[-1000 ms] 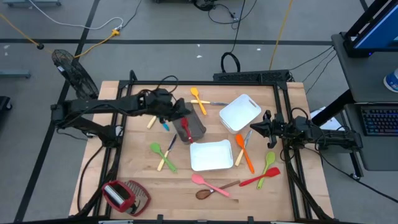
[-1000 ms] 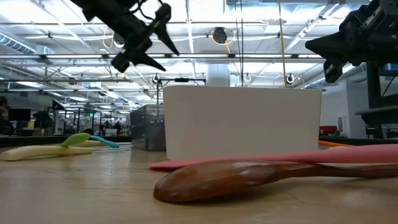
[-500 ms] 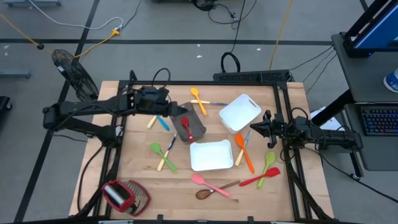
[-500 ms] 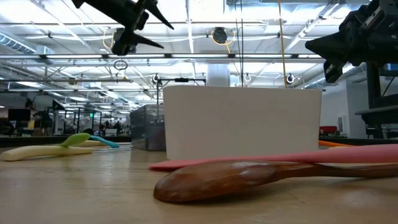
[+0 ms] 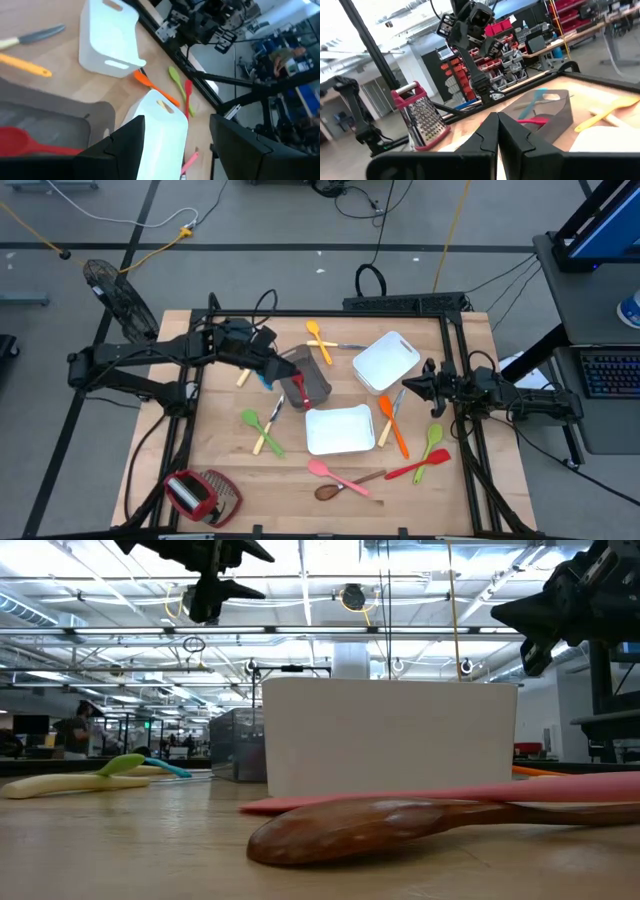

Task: Pick & Place Kitchen Items
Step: Put the orange spatula into the top white bin

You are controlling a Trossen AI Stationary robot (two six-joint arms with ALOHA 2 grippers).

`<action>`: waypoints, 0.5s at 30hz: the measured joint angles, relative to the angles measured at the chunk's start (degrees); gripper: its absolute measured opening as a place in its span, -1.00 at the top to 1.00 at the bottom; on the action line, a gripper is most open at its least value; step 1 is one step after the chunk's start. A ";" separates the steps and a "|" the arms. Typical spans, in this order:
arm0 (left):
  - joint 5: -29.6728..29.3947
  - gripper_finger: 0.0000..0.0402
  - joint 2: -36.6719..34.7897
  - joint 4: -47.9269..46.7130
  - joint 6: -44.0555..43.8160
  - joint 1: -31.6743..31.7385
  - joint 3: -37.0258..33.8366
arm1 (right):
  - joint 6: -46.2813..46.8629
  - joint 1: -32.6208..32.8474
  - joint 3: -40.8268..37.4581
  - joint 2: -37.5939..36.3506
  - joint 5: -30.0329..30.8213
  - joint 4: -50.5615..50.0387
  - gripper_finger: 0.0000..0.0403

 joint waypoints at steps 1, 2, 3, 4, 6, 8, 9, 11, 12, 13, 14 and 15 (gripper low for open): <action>0.71 -0.13 0.00 0.17 1.32 0.00 0.00 | 0.64 -0.01 0.01 0.02 0.01 -0.02 1.00; 1.68 -0.13 0.00 0.48 2.47 0.00 0.00 | 0.80 0.01 -0.01 0.02 0.01 -0.08 1.00; 2.47 -0.13 0.00 0.78 3.69 0.00 0.01 | 0.80 0.00 0.00 0.02 -0.01 -0.18 1.00; 3.27 -0.13 0.00 0.96 4.85 0.00 0.00 | 0.69 0.00 -0.01 0.02 -0.01 -0.32 1.00; 4.22 -0.13 0.00 0.92 6.83 0.00 0.02 | 0.64 0.00 -0.01 0.02 -0.01 -0.49 1.00; 4.77 -0.13 0.00 0.87 8.58 0.00 0.00 | 0.61 -0.01 -0.01 0.02 -0.01 -1.15 1.00; 4.92 -0.13 0.00 0.87 9.40 0.00 0.00 | 0.66 0.01 0.01 0.02 -0.01 -1.67 1.00; 4.92 -0.13 0.00 0.72 10.59 0.00 0.00 | 0.66 0.00 0.01 0.04 -0.02 -2.15 1.00; 4.92 -0.13 0.00 0.52 11.06 0.00 0.00 | 0.66 0.00 -0.01 0.04 -0.01 -2.16 1.00; 4.92 -0.13 0.00 0.27 11.49 0.00 0.00 | 0.66 0.00 0.01 0.04 -0.03 -2.26 1.00; 4.93 -0.13 0.00 -0.09 11.89 0.00 0.00 | 0.66 -0.01 -0.01 0.04 -0.02 -2.46 1.00; 4.94 -0.13 0.00 -0.65 12.32 0.00 0.00 | 0.66 0.01 -0.01 0.04 -0.03 -2.58 1.00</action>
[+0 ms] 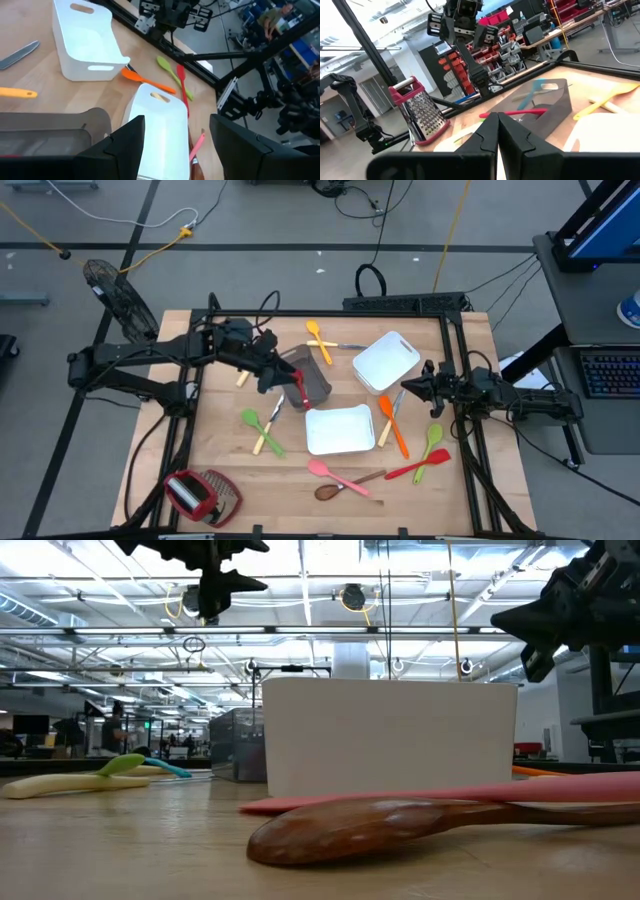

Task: Pick & Place Kitchen Items
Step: Put the orange spatula into the top white bin

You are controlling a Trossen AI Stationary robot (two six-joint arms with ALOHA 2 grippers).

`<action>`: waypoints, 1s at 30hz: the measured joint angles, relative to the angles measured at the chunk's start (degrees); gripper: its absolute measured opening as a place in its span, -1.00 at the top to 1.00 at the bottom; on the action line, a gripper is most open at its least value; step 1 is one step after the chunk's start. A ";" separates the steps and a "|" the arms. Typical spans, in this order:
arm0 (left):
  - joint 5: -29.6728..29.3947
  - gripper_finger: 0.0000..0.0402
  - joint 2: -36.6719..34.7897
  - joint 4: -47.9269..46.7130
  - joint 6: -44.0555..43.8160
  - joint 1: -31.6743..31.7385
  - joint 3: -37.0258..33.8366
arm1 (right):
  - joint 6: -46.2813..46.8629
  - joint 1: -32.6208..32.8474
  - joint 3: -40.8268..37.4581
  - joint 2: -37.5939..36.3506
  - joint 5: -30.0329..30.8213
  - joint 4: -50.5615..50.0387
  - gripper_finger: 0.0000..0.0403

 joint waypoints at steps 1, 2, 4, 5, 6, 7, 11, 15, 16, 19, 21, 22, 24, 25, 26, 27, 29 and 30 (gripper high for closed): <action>0.02 -0.13 0.00 -0.64 0.36 0.00 0.01 | 0.00 0.00 0.02 0.00 0.00 -0.01 1.00; 0.03 -0.13 0.00 -1.31 0.65 0.00 0.01 | 0.00 -0.01 0.01 0.00 0.00 0.00 1.00; 0.04 -0.13 0.00 -1.84 1.23 0.00 0.00 | 0.00 -0.02 0.02 0.00 0.00 -0.06 1.00; 0.07 -0.13 0.00 -1.85 1.58 0.00 0.00 | 0.00 -0.02 0.02 0.00 0.00 -0.05 1.00; 0.09 -0.13 0.00 -1.85 1.91 0.00 0.00 | 0.00 -0.01 0.02 0.00 0.00 -0.06 1.00; 0.07 -0.13 0.00 -1.85 2.12 -0.05 0.00 | 0.00 -0.01 0.01 0.00 0.00 -0.06 1.00; 0.00 -0.13 0.00 -1.81 2.72 -0.66 0.00 | 0.31 -0.01 0.01 0.00 -0.01 -0.06 1.00; -1.60 -0.13 0.00 -1.38 2.80 -1.80 -0.08 | 1.85 -0.01 0.00 0.00 -0.02 -0.06 1.00; -2.21 -0.13 0.00 -0.58 2.68 -2.18 -0.49 | 1.92 -0.01 0.01 0.00 -0.02 -0.06 1.00; -3.10 -0.13 -0.36 3.70 1.20 -3.36 -3.23 | 1.92 -0.02 0.00 0.00 0.02 -0.06 1.00; -3.10 -0.13 -0.94 7.76 -0.01 -4.16 -5.78 | 1.92 0.00 0.00 0.00 0.04 -0.08 1.00; -3.09 -0.13 -1.23 10.19 -0.55 -4.53 -7.02 | 1.92 -0.02 0.02 0.00 0.05 -0.16 1.00; -3.32 -0.13 -2.24 13.17 -1.60 -5.21 -10.11 | 1.95 0.00 0.01 0.00 0.06 -0.26 1.00; -3.77 -0.13 -2.73 15.03 -1.87 -5.53 -11.50 | 1.93 -0.01 0.00 0.00 0.08 -0.33 1.00; -4.53 -0.13 -3.33 17.70 -2.11 -6.07 -12.93 | 1.95 -0.01 0.02 0.02 0.05 -0.54 1.00; -5.30 -0.13 -4.26 20.04 -2.25 -6.49 -14.56 | 1.97 0.00 0.02 0.04 0.05 -0.61 1.00; -7.14 -0.13 -6.34 23.56 -2.29 -7.39 -17.79 | 1.97 -0.02 0.00 0.07 0.08 -0.41 1.00; -7.90 -0.13 -7.19 25.39 -2.28 -7.80 -19.32 | 1.99 -0.02 0.02 0.09 0.09 -0.43 1.00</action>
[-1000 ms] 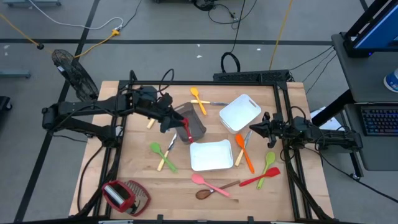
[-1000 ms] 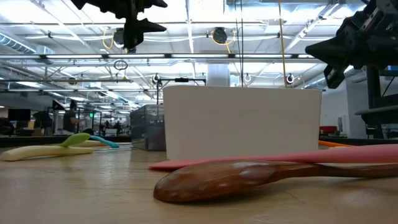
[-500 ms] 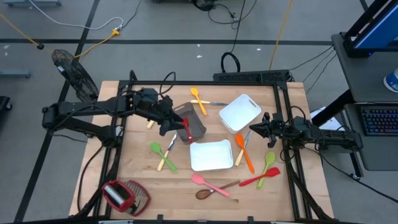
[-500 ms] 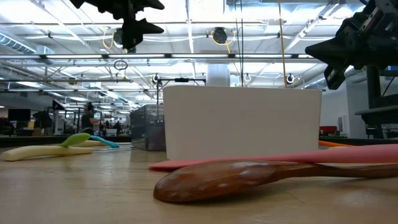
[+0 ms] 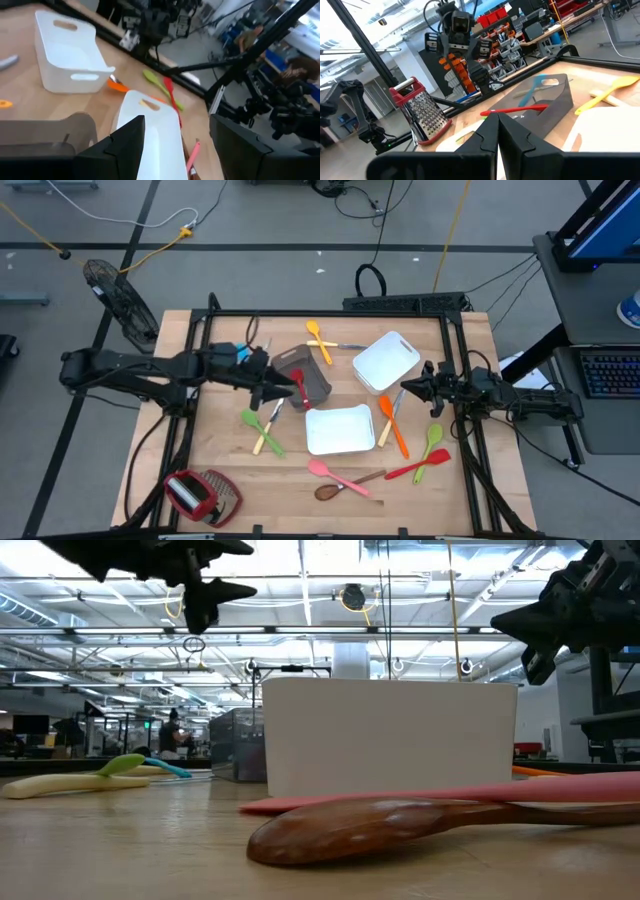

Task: Pick & Place Kitchen Items
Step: Put the orange spatula into the top white bin

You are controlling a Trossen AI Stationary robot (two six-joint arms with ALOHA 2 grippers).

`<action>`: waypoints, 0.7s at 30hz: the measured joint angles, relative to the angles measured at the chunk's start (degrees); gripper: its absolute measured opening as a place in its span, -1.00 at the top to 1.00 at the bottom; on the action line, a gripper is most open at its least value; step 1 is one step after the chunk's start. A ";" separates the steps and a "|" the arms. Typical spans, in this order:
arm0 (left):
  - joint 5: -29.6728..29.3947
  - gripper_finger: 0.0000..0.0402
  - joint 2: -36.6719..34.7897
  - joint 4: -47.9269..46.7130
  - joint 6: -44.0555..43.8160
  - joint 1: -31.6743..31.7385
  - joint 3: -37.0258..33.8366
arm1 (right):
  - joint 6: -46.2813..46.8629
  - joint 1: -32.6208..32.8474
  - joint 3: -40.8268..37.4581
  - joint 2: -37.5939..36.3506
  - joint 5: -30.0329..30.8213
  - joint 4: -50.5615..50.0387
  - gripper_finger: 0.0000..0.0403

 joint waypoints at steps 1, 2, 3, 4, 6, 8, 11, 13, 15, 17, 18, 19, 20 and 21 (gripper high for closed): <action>-0.80 -0.13 -1.10 1.16 -0.02 -0.34 -1.56 | 0.14 0.00 0.00 0.00 0.02 0.08 1.00; -1.31 -0.13 -2.35 1.76 0.01 -0.64 -3.05 | 0.18 0.00 -0.01 0.00 0.02 0.11 1.00; -1.72 -0.13 -3.51 2.62 0.05 -1.00 -4.38 | 0.17 0.01 0.00 0.00 -0.02 0.10 1.00; -2.33 -0.13 -4.71 3.76 0.07 -1.38 -5.56 | 0.18 0.01 0.00 0.00 -0.04 0.10 1.00; -3.48 -0.13 -7.55 4.66 0.38 -2.05 -8.25 | 0.18 0.02 0.04 0.00 -0.04 0.65 1.00; -4.16 -0.13 -10.06 5.29 1.36 -2.56 -10.39 | 0.18 0.02 0.45 0.00 -0.05 0.45 1.00; -4.20 -0.13 -14.13 5.40 2.07 -2.92 -13.24 | 0.84 0.02 1.12 0.47 -0.02 0.32 1.00; -4.21 -0.13 -16.64 5.40 2.13 -2.98 -14.98 | 1.03 0.02 1.83 1.19 -0.07 0.22 1.00; -4.20 -0.13 -18.91 5.33 2.71 -2.98 -16.43 | 1.03 0.02 2.54 2.08 -0.17 0.74 1.00; -4.22 -0.13 -21.17 5.35 3.35 -2.98 -17.97 | 0.92 0.02 2.95 3.58 -1.07 0.47 1.00; -4.21 -0.13 -22.26 5.35 3.56 -2.98 -18.68 | 0.79 0.02 3.31 4.53 -1.45 0.20 1.00; -4.21 -0.13 -23.35 5.30 3.56 -2.98 -19.39 | 0.79 0.04 3.76 5.42 -1.65 0.09 1.00; -4.21 -0.13 -24.39 5.07 3.56 -2.98 -20.08 | 0.75 0.04 4.37 6.38 -1.79 0.08 1.00; -4.21 -0.13 -25.31 4.86 3.53 -2.98 -20.67 | 0.56 0.04 5.13 7.43 -1.96 0.09 1.00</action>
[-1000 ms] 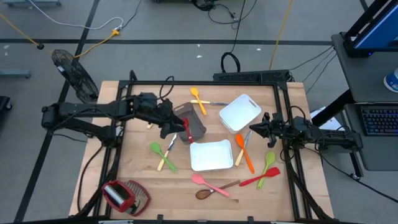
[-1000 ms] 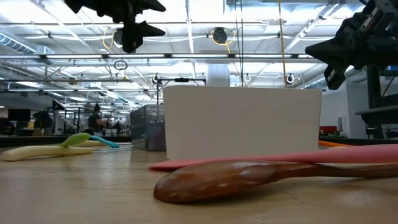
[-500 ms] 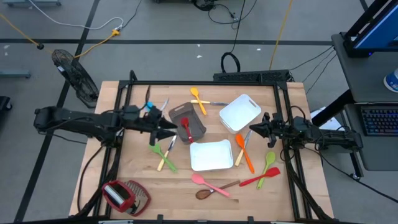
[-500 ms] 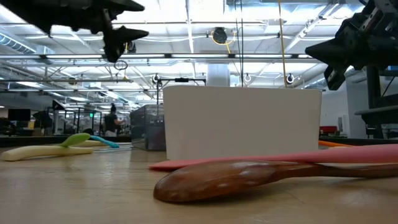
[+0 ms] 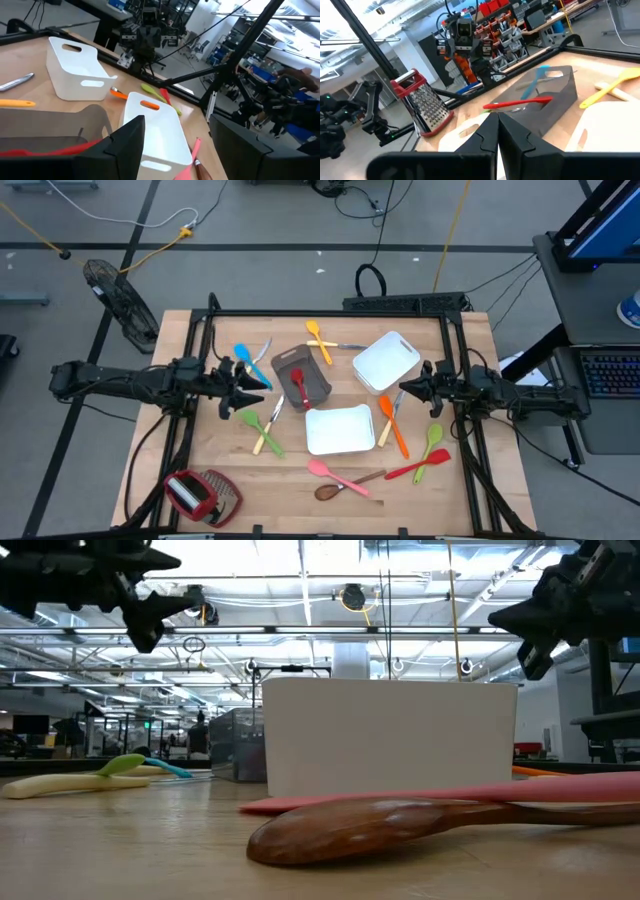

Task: Pick & Place Kitchen Items
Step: Put the orange spatula into the top white bin

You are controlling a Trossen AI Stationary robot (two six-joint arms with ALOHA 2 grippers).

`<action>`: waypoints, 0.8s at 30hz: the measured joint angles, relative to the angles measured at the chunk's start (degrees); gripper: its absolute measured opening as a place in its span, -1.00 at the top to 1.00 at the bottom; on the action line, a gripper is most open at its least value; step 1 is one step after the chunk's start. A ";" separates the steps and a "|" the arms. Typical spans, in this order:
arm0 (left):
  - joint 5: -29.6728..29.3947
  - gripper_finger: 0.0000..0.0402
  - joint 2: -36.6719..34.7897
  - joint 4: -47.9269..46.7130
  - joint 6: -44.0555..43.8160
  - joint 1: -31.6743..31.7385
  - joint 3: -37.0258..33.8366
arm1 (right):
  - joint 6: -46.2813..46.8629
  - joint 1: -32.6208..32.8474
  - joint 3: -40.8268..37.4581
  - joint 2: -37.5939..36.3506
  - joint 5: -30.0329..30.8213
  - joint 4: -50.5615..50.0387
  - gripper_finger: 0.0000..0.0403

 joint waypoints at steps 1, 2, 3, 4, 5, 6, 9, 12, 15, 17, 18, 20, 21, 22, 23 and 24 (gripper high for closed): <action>0.00 -0.13 -0.92 -0.18 -0.01 0.00 -0.67 | -0.59 0.00 0.81 1.09 -0.40 -0.26 1.00; 0.00 -0.13 -1.86 -0.35 -0.03 0.00 -1.38 | -1.39 0.00 1.70 2.27 -0.98 -0.91 1.00; 0.00 -0.13 -2.69 -0.36 -0.03 0.00 -2.04 | -2.12 0.00 2.84 3.46 -1.13 -1.95 1.00; 0.00 -0.13 -3.58 -0.35 -0.21 0.00 -2.72 | -2.55 0.00 4.00 4.60 -1.24 -2.90 1.00; -0.01 -0.13 -4.42 -0.36 -0.49 0.00 -3.32 | -2.70 0.00 5.39 5.82 -1.32 -4.09 1.00; 0.00 -0.13 -5.13 -0.36 -0.89 0.00 -3.79 | -2.91 0.00 6.86 6.91 -1.36 -5.54 1.00; 0.01 -0.13 -7.17 -0.52 -0.57 0.00 -4.98 | -3.48 0.00 11.11 10.14 -3.10 -11.20 1.00; 0.02 -0.13 -8.99 -0.51 0.01 0.00 -6.06 | -2.92 0.04 14.80 13.35 -4.32 -15.92 1.00; 0.04 -0.13 -10.29 -0.83 0.03 0.00 -7.06 | -1.96 0.08 18.31 16.21 -5.75 -20.18 1.00; 0.02 -0.13 -10.81 -1.74 0.03 0.00 -7.23 | -1.89 0.60 20.66 18.03 -6.92 -23.74 1.00; 0.02 -0.13 -11.05 -2.25 0.03 0.00 -7.25 | -1.89 1.09 21.86 19.02 -6.94 -25.40 1.00; 0.02 -0.13 -11.32 -2.67 0.23 0.00 -7.25 | -1.91 2.15 24.20 20.95 -6.94 -28.87 1.00; 0.04 -0.13 -11.35 -2.81 0.38 0.00 -7.25 | -1.90 2.70 25.36 22.08 -6.91 -30.53 1.00; 0.04 -0.13 -11.35 -2.87 0.68 0.00 -7.25 | -1.69 3.33 26.41 23.15 -6.83 -31.96 1.00; 0.04 -0.13 -11.35 -2.95 0.89 0.00 -7.25 | -1.08 4.02 27.48 24.32 -6.84 -33.52 1.00; 0.04 -0.13 -11.35 -3.19 1.02 0.00 -7.25 | -0.46 4.67 28.34 25.49 -6.84 -34.72 1.00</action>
